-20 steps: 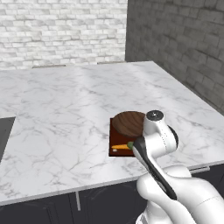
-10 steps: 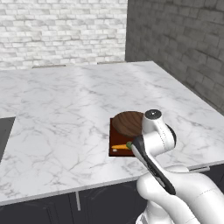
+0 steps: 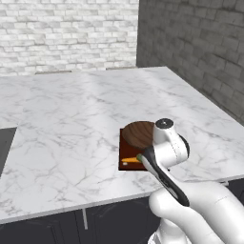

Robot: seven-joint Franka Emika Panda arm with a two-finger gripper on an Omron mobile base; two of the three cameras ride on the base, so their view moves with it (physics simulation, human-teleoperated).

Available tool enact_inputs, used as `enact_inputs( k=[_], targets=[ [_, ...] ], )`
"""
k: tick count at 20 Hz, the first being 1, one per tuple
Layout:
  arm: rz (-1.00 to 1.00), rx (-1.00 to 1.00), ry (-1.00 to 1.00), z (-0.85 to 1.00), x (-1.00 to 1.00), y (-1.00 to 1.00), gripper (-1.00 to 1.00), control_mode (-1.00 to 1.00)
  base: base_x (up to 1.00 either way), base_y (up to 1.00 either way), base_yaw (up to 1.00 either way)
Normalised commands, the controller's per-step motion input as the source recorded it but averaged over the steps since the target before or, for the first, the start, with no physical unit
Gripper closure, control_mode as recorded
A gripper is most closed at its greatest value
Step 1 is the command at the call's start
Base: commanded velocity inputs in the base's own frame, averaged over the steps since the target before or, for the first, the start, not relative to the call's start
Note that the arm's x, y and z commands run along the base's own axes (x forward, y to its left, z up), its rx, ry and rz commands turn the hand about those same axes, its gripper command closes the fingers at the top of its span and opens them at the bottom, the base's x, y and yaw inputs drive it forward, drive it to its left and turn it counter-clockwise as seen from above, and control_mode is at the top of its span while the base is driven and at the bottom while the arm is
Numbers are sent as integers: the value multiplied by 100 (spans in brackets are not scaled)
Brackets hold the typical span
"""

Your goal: Place the two vegetables and bowl onto the tray for setting up a vegetable dip station.

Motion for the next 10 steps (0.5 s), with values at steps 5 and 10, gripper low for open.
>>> enact_inputs(
  k=[5,10],
  targets=[
    [0,0,0,-20,8,0,100,-100,0,0,0],
    [1,0,0,-23,5,1,100,-100,0,0,0]
  ],
)
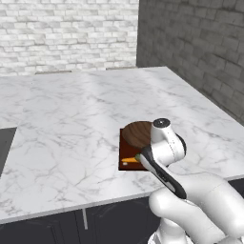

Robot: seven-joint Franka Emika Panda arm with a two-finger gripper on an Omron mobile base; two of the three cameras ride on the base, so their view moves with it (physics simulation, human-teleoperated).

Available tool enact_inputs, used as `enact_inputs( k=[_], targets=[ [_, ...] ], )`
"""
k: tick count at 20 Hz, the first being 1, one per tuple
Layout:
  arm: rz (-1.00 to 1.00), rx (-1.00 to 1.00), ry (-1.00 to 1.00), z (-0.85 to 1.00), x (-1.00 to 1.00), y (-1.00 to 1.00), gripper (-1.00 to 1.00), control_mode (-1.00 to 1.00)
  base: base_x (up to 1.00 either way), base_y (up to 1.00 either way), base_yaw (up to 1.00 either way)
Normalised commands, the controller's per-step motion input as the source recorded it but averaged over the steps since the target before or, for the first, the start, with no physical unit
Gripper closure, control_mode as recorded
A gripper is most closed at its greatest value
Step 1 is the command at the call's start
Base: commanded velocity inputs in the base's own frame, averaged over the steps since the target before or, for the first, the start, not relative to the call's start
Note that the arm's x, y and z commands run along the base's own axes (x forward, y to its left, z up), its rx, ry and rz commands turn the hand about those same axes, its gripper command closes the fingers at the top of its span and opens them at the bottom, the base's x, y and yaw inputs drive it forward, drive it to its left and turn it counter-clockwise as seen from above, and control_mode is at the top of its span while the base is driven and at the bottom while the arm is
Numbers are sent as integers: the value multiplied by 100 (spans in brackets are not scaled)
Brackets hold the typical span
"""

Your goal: Place the two vegetables and bowl onto the tray for setting up a vegetable dip station.

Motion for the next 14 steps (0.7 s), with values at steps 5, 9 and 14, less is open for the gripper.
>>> enact_inputs(
  k=[5,9,14],
  targets=[
    [2,1,0,-24,3,2,100,-100,0,0,0],
    [2,0,0,-24,4,0,100,-100,0,0,0],
    [1,0,0,-25,6,0,100,-100,0,0,0]
  ],
)
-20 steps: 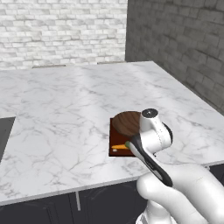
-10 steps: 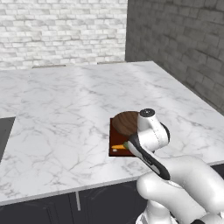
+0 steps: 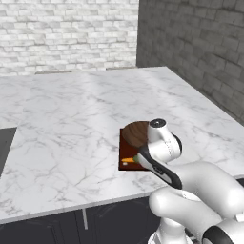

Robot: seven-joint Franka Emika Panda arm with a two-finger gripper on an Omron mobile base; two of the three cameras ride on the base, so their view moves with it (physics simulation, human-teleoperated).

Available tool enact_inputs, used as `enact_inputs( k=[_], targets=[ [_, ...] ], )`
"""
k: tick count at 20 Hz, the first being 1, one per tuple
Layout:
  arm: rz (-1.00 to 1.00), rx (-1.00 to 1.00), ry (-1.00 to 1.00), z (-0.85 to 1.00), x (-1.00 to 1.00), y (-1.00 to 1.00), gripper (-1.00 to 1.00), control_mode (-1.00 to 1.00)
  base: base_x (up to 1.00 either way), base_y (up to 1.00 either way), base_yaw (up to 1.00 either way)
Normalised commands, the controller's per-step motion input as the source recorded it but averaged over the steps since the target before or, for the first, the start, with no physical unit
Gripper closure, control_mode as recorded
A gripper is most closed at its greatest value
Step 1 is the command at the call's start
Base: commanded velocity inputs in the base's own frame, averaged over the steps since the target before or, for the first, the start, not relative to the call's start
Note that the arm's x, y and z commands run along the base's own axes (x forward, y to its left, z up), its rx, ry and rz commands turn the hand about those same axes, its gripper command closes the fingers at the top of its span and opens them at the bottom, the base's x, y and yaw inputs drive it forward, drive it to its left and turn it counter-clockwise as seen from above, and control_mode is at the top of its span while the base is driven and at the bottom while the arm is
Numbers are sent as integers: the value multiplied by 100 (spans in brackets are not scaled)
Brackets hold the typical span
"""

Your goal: Place the two vegetables and bowl onto the tray for setting up a vegetable dip station.

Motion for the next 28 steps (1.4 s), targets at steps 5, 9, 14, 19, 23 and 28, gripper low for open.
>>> enact_inputs(
  k=[5,9,14,19,23,28],
  targets=[
    [2,0,0,-23,7,0,100,-100,0,0,0],
    [1,1,0,-21,9,0,100,-100,0,0,0],
    [1,1,0,-21,4,0,100,-100,0,0,0],
    [1,1,0,-18,2,0,100,-100,0,0,0],
    [1,1,0,-17,0,0,100,-100,0,0,0],
    [1,1,0,-17,0,0,100,-100,0,0,0]
  ],
)
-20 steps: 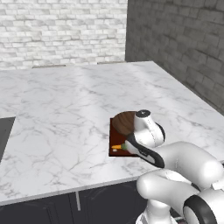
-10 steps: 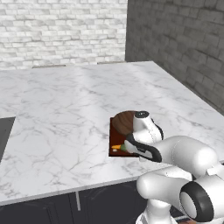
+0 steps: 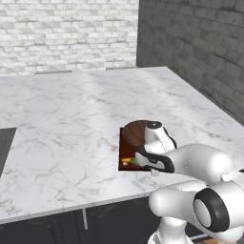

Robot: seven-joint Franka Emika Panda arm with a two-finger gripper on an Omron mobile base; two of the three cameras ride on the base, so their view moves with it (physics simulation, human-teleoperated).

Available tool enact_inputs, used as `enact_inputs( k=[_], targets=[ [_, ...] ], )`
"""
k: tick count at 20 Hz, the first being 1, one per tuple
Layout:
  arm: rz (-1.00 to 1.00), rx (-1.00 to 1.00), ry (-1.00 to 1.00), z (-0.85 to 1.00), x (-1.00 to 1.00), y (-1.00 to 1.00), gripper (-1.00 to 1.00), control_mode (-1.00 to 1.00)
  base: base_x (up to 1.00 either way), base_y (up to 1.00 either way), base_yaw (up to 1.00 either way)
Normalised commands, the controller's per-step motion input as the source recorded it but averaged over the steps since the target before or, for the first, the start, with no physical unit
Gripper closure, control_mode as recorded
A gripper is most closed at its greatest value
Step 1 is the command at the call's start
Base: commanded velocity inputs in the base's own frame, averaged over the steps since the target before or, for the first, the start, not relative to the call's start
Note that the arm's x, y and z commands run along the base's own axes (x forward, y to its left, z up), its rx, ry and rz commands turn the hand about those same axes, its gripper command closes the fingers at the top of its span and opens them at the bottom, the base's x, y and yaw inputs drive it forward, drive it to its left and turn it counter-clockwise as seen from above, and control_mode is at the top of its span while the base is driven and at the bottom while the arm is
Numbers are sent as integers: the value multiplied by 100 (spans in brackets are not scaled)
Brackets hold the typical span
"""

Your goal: Place the two vegetables and bowl onto the tray for setting up a vegetable dip station.

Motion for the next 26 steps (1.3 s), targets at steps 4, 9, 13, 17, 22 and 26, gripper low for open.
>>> enact_inputs(
  k=[4,9,13,17,22,26],
  targets=[
    [0,1,0,-17,0,0,-100,-100,0,0,0],
    [0,1,0,-14,0,0,-100,-100,0,0,0],
    [0,2,0,-13,0,0,-100,-100,0,0,0],
    [0,4,0,-7,-6,0,-100,-100,0,0,0],
    [0,3,0,7,-16,11,-100,-100,0,0,0],
    [0,0,0,19,-18,11,-100,-100,0,0,0]
  ],
)
